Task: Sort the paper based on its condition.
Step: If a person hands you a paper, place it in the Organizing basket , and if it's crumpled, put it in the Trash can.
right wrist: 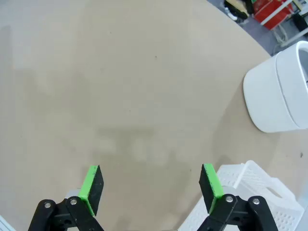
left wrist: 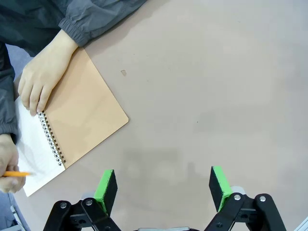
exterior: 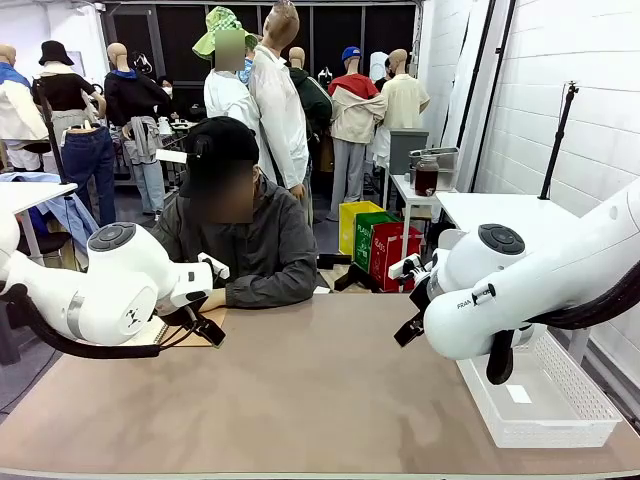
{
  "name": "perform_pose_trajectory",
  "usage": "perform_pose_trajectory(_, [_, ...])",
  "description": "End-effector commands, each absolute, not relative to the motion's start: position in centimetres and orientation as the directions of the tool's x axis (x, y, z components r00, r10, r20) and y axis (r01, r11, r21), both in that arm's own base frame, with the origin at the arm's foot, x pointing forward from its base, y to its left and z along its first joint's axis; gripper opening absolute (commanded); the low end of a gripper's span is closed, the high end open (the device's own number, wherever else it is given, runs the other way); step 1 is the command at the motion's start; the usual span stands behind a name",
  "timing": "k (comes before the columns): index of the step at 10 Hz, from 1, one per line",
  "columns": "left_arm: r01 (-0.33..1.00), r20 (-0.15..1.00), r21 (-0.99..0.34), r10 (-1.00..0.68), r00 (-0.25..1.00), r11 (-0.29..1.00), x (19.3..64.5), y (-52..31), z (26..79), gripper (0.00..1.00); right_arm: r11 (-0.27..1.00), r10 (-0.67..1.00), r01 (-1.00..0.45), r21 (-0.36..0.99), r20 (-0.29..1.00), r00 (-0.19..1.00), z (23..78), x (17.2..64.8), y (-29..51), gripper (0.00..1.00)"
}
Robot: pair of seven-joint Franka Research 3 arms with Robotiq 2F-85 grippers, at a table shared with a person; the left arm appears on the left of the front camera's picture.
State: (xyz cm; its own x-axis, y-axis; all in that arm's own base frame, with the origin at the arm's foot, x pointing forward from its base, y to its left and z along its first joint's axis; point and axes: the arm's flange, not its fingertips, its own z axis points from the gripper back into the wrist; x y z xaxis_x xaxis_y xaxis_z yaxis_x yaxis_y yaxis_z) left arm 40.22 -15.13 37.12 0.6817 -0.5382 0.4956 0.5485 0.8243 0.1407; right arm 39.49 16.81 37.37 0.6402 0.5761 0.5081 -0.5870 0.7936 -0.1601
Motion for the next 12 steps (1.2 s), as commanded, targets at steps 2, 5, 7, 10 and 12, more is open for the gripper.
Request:
perform_pose_trajectory(2, [0.547, 0.496, 0.140, -0.537, 0.683, 0.825, 40.3, -15.0, 37.1, 1.00, 0.794, 0.576, -0.587, -0.159, 0.508, 0.641, 37.4, 39.5, 16.8, 1.00])
perform_pose_trajectory(5, [0.547, 0.496, 0.140, -0.537, 0.683, 0.825, 40.3, -15.0, 37.1, 1.00, 0.794, 0.576, -0.587, -0.159, 0.508, 0.641, 37.4, 39.5, 16.8, 1.00])
perform_pose_trajectory(7, [0.548, 0.496, 0.141, -0.538, 0.682, 0.824, 40.2, -15.1, 37.1, 1.00, 0.794, 0.576, -0.587, -0.160, 0.508, 0.640, 37.4, 39.5, 16.8, 1.00])
perform_pose_trajectory(10, [0.535, 0.569, 0.083, -0.480, 0.668, 0.841, 39.9, -13.7, 41.0, 1.00, 0.776, 0.561, -0.627, -0.069, 0.531, 0.636, 38.6, 39.2, 15.6, 1.00])
perform_pose_trajectory(12, [0.538, 0.570, 0.077, -0.480, 0.667, 0.839, 39.4, -13.4, 45.1, 1.00, 0.773, 0.554, -0.632, -0.061, 0.551, 0.624, 39.6, 38.6, 14.6, 1.00])
